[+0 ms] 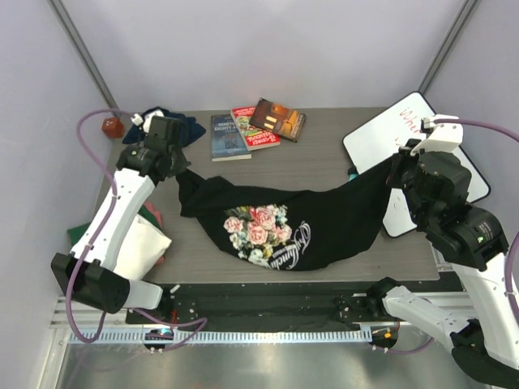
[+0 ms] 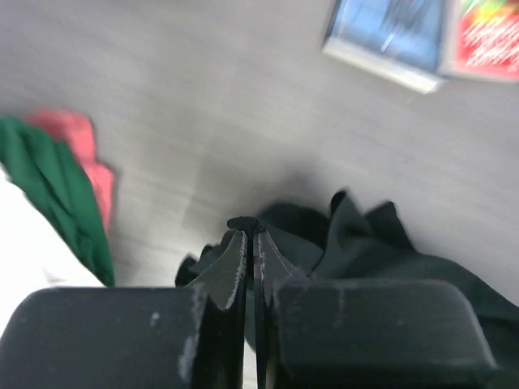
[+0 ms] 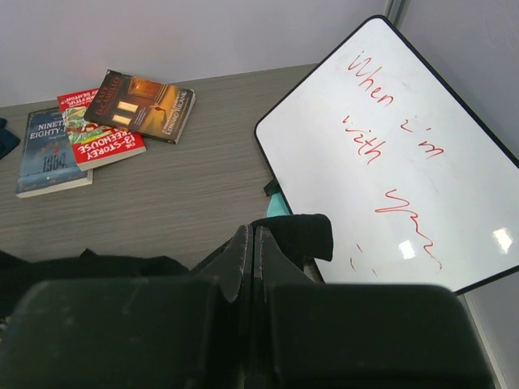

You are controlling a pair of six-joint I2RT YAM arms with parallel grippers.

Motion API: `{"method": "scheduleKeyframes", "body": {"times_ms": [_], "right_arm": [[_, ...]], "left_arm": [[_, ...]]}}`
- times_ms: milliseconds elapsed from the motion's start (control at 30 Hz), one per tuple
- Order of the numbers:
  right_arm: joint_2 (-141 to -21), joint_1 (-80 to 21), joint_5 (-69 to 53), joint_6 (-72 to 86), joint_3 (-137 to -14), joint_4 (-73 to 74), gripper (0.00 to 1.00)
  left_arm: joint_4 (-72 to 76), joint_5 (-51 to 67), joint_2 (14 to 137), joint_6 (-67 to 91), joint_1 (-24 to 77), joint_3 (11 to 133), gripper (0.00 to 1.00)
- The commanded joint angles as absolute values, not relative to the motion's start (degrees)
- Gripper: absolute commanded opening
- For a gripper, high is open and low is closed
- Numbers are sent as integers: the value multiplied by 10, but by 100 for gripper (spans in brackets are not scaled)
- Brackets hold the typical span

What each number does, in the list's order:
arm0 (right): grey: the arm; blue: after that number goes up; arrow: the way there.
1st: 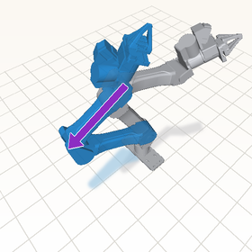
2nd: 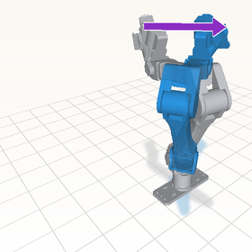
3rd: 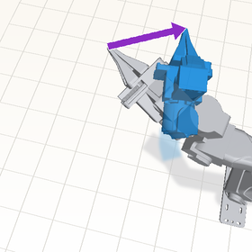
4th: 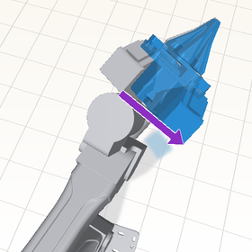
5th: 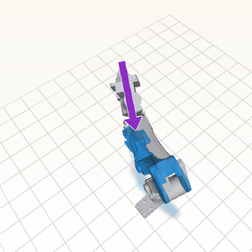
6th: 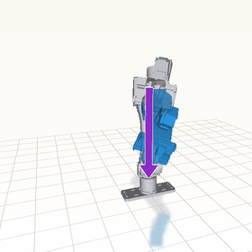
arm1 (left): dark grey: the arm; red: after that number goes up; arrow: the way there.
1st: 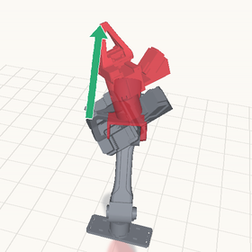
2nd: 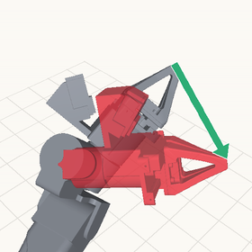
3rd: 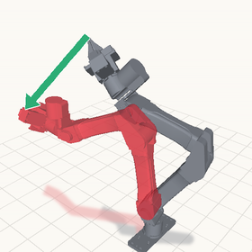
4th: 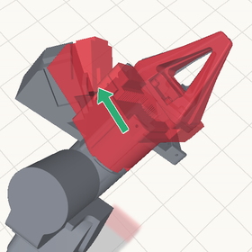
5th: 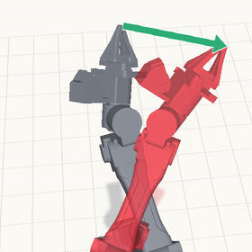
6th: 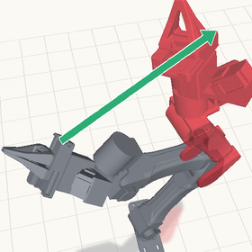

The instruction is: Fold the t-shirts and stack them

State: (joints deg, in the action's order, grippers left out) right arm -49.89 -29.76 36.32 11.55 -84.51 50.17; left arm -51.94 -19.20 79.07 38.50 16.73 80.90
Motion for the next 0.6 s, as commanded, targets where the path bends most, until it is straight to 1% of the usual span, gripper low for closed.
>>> {"method": "scheduleKeyframes", "body": {"times_ms": [0, 133, 267, 400, 567], "right_arm": [[-497, -297, 380, 118, -848, 461, 1], [-495, -297, 388, 117, -851, 461, 1], [-490, -297, 393, 120, -854, 460, 1], [-488, -297, 383, 127, -853, 461, 1], [-484, -296, 378, 128, -855, 461, 1]], "left_arm": [[-591, -250, 772, 340, 158, 874, 0], [-599, -258, 747, 318, 147, 885, 0], [-591, -269, 727, 302, 140, 858, 0], [-610, -204, 761, 296, 138, 830, 0], [-623, -173, 802, 299, 138, 777, 1]]}}
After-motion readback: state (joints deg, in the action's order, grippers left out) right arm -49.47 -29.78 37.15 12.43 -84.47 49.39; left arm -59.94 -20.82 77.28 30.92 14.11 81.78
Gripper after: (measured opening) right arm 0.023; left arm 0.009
